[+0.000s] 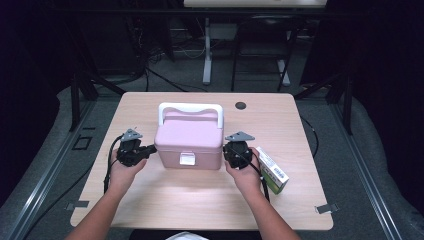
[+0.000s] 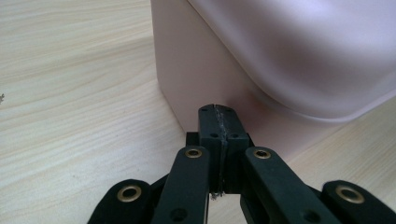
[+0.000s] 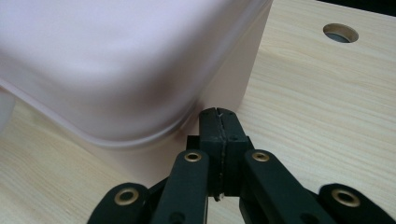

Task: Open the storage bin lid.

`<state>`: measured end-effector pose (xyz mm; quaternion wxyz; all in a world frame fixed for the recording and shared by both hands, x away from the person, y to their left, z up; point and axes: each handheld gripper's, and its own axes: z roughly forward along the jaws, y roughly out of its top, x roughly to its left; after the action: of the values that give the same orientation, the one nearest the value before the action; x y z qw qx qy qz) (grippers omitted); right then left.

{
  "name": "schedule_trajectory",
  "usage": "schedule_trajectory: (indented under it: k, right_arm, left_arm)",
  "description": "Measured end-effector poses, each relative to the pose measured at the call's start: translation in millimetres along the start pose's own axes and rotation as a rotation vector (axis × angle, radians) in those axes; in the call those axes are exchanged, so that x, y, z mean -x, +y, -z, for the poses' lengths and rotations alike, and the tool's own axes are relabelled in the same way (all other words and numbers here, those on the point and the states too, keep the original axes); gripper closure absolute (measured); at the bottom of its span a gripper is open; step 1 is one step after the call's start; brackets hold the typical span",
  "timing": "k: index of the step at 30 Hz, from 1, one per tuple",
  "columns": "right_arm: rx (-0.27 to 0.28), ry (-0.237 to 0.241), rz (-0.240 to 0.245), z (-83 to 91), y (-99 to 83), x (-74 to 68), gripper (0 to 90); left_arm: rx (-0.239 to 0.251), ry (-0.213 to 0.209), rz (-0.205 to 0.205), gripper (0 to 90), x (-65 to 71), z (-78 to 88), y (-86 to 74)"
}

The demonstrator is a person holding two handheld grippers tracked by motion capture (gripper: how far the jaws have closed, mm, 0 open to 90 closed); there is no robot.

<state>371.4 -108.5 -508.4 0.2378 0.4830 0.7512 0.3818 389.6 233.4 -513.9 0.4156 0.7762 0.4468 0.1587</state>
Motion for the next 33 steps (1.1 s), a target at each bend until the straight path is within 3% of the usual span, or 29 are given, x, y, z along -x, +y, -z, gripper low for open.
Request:
schedule_trajectory:
  k: [33]
  right_arm:
    - [0.003, 0.018, 0.014, 47.1, -35.6, -6.1, 90.0]
  left_arm:
    - [-0.005, -0.04, -0.062, 90.0, 42.4, 29.8, -29.7]
